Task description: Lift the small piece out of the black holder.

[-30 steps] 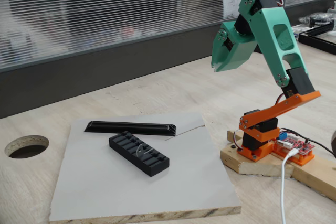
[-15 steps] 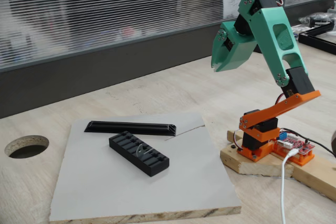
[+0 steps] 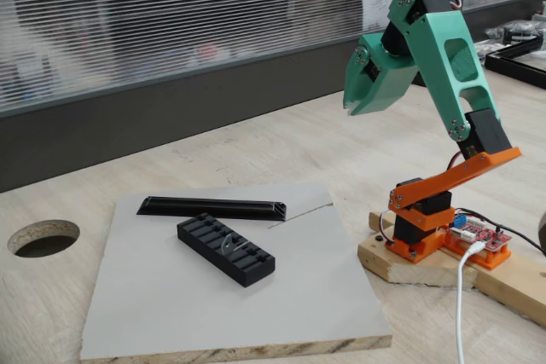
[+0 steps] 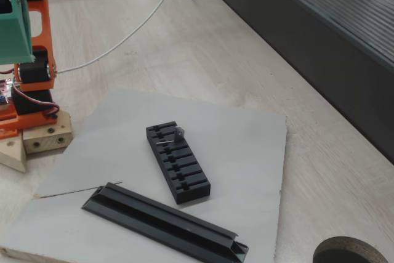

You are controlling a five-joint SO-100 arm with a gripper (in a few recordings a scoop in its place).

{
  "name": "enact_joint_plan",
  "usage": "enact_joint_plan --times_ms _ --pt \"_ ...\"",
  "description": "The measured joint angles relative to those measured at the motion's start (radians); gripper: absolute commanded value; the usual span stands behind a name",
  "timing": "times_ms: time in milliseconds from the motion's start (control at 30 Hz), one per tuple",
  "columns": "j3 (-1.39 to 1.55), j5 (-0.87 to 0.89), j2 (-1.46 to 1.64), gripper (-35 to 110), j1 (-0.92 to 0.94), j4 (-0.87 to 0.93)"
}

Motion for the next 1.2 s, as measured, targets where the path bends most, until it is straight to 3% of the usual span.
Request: enact_joint_plan --times_ms 1200 --pt "0.000 -0.003 -0.120 10 0.002 0.000"
